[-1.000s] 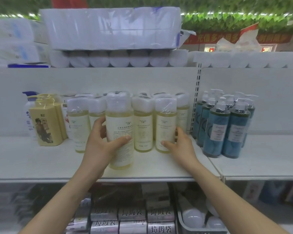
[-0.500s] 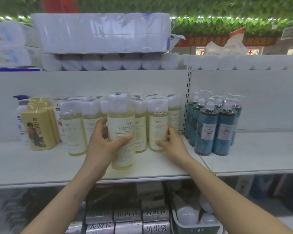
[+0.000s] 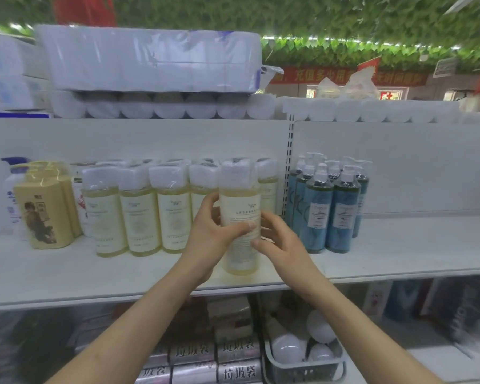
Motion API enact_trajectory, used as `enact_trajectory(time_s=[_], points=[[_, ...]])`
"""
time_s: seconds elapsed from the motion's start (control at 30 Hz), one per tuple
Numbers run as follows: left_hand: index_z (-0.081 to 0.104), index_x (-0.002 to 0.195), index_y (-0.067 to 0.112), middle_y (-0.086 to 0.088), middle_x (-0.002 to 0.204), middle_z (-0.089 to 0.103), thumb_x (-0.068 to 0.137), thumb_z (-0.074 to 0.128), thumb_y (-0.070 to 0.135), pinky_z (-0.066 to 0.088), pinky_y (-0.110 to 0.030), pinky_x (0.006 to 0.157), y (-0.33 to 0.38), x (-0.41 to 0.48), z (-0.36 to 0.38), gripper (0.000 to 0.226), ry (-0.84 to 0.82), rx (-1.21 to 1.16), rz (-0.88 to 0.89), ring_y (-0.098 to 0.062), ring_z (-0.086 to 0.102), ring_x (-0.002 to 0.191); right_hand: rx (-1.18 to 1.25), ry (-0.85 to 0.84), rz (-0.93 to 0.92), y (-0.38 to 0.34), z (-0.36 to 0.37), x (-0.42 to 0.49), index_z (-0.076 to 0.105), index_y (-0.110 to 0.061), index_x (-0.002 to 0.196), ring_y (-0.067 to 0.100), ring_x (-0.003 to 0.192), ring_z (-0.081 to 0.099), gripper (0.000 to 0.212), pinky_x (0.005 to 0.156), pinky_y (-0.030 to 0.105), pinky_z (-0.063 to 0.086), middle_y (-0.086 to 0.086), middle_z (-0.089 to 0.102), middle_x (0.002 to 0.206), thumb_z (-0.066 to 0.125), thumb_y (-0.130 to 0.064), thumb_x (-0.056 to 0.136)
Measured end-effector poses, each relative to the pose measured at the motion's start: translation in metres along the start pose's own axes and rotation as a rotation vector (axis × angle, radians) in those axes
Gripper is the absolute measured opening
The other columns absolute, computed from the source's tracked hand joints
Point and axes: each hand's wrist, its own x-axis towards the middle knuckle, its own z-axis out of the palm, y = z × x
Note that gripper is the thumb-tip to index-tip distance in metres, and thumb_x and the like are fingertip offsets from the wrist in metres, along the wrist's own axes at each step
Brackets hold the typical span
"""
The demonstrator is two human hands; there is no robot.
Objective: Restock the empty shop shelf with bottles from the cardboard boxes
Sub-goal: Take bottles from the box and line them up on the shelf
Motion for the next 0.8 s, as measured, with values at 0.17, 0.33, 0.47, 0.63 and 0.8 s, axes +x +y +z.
enact_trajectory(time_s=[0.17,0.33,0.47,0.63,0.8], points=[[0.057,0.130,0.038,0.011,0.115,0.078,0.064,0.097,0.029,0.065,-0.029,0.082,-0.007,0.005,0.038,0.078,-0.034,-0.014,-0.013,-0.008,0.075,0.107,-0.058,0.081,0.020,0.006,-0.016,-0.006,0.051,-0.042,0.143,-0.005,0.119,0.065,0.070,0.092,0.017,0.056,-0.029,0.067,0.129,0.089,-0.032,0.085],[0.052,0.136,0.037,0.007,0.119,0.075,0.067,0.098,0.027,0.065,-0.041,0.092,-0.023,0.015,0.061,0.083,-0.069,0.032,-0.034,-0.008,0.074,0.110,-0.141,0.190,0.033,0.017,-0.026,-0.003,0.050,-0.053,0.133,-0.008,0.116,0.064,0.071,0.090,0.016,0.056,-0.029,0.068,0.125,0.092,-0.042,0.077],[0.049,0.140,0.035,0.010,0.122,0.074,0.076,0.096,0.026,0.063,-0.039,0.098,-0.025,0.025,0.066,0.081,-0.146,0.115,-0.051,-0.006,0.072,0.114,-0.143,0.198,0.050,0.031,-0.030,0.002,0.051,-0.057,0.134,-0.004,0.120,0.065,0.067,0.103,0.034,0.057,-0.027,0.069,0.129,0.088,-0.033,0.083],[0.045,0.154,0.023,0.016,0.132,0.061,0.086,0.089,0.033,0.055,-0.026,0.099,-0.007,0.026,0.049,0.081,-0.199,0.454,0.122,-0.007,0.064,0.119,-0.166,0.099,0.075,0.038,-0.031,0.006,0.032,-0.037,0.161,-0.003,0.136,0.054,0.080,0.119,0.040,0.045,-0.023,0.056,0.149,0.072,-0.021,0.094],[0.055,0.147,0.009,-0.011,0.142,0.059,0.091,0.079,0.018,0.046,-0.042,0.109,0.027,0.049,0.010,0.061,-0.006,0.950,0.560,-0.032,0.054,0.130,-0.577,0.397,0.052,0.034,-0.001,0.002,0.028,-0.010,0.159,0.026,0.136,0.042,0.098,0.111,0.037,0.042,0.009,0.038,0.151,0.084,-0.044,0.086]])
